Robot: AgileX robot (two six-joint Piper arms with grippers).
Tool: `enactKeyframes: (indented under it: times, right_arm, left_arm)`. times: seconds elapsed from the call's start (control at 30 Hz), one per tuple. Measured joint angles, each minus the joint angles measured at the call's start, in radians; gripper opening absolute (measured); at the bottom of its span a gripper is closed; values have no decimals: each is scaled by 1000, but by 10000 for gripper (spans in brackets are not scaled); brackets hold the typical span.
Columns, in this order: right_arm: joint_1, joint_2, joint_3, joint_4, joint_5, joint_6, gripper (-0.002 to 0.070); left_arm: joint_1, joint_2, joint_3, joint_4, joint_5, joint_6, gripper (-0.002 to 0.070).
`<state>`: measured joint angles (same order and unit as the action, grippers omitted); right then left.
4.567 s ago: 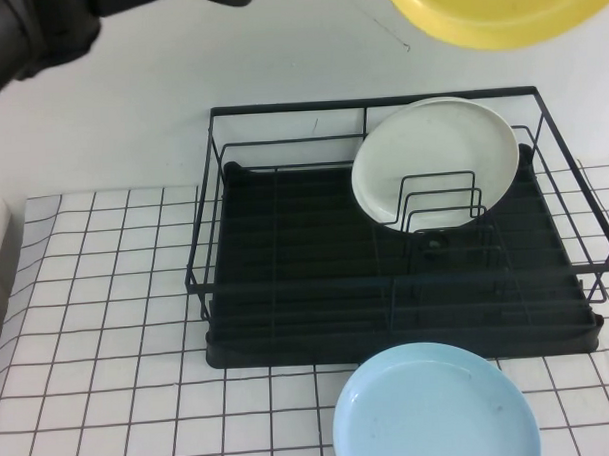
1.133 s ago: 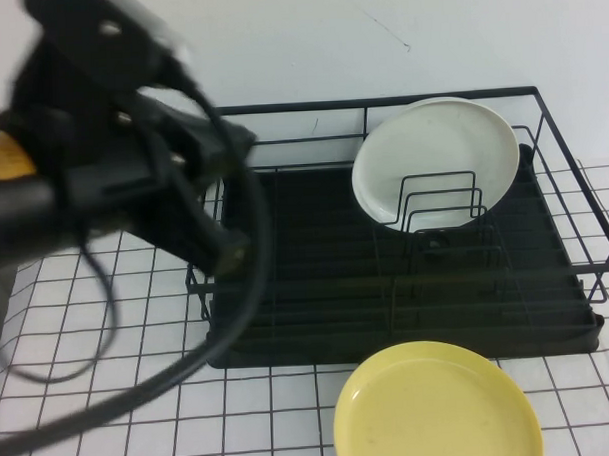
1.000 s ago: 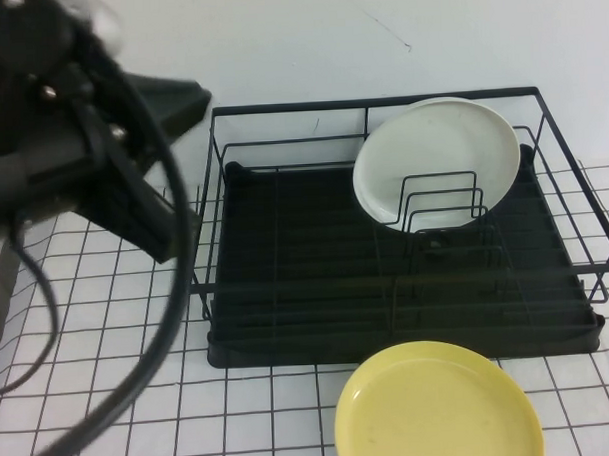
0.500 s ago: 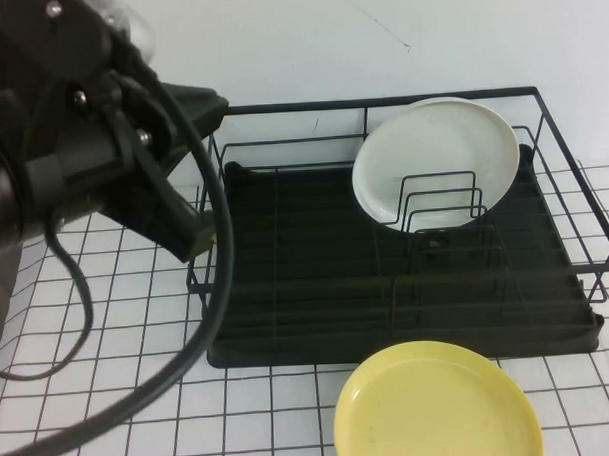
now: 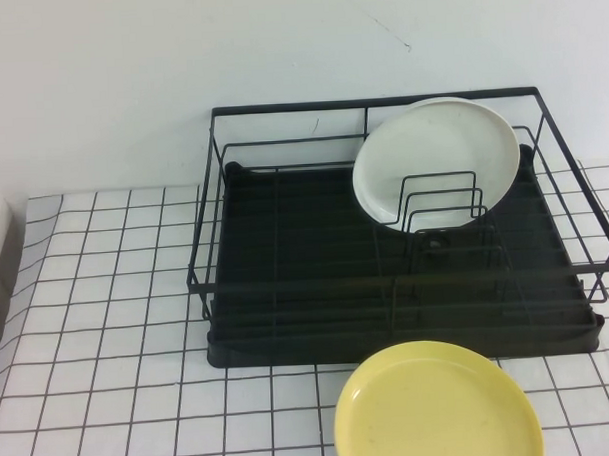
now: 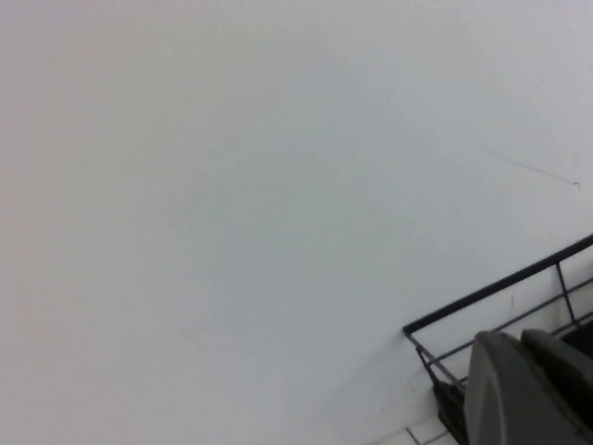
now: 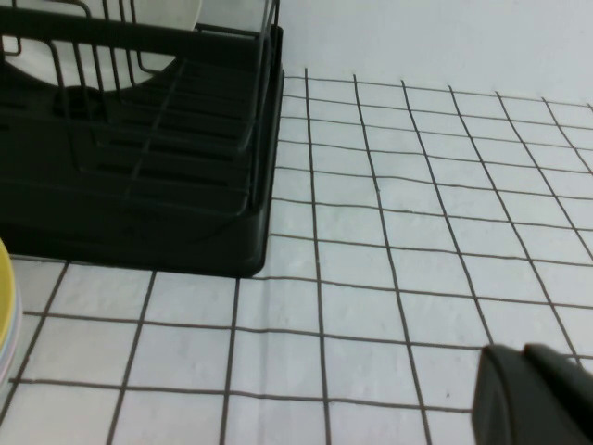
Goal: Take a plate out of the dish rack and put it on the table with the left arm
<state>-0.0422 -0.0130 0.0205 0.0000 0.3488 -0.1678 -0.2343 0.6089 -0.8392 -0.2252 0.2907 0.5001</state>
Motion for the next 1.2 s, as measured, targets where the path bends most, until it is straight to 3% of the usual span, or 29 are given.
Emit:
enactKeyframes:
  times: [0.17,0.57,1.2]
  right_arm:
    - [0,0,0,0,0,0,-4]
    - [0,0,0,0,0,0,-4]
    - [0,0,0,0,0,0,-4]
  left_arm:
    - [75,-202,225,-14,-2,-13,-2]
    - [92,-514,836,-145,-136,-15,-2]
    - [105,-544,861,-180,-105,-76,-2]
